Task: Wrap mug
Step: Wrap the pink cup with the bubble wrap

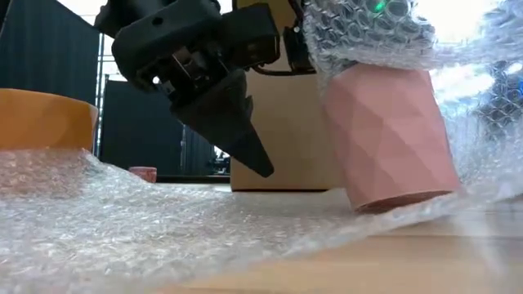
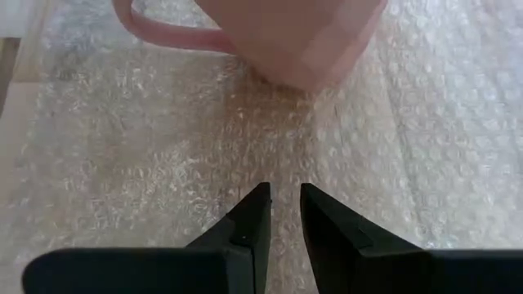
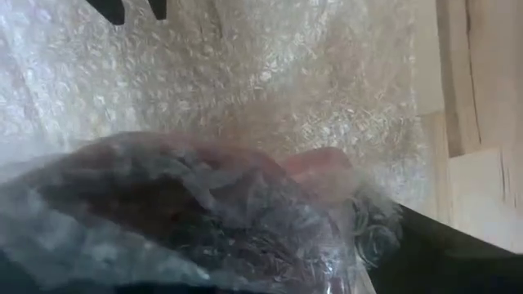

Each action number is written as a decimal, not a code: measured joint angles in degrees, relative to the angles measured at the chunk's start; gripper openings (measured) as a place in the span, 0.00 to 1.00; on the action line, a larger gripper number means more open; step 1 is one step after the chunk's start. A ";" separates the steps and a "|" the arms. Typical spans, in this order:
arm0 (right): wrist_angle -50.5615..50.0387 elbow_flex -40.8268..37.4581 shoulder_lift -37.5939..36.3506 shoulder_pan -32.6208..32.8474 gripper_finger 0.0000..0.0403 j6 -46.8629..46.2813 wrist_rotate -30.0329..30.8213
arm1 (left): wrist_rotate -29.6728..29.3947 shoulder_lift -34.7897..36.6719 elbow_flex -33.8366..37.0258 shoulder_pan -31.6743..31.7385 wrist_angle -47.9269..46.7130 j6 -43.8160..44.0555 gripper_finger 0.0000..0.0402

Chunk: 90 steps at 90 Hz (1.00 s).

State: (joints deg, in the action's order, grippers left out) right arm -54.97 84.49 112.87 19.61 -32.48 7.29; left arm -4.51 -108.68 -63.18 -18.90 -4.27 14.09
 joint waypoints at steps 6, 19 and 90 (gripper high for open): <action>-0.14 -0.01 -0.01 0.14 0.56 -0.47 -0.14 | 0.00 0.02 0.00 0.00 -0.41 -0.02 0.14; -0.14 -0.09 -0.84 1.14 0.56 -1.41 -0.11 | -0.02 0.02 0.00 0.00 -1.08 -0.02 0.14; -0.39 0.09 -3.05 5.83 0.56 -2.82 0.93 | -4.76 5.00 -10.11 -1.33 -11.90 -12.65 0.14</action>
State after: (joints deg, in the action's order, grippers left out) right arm -55.36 84.58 109.81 25.45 -35.30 8.22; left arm -9.27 -103.68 -73.29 -20.23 -16.17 1.44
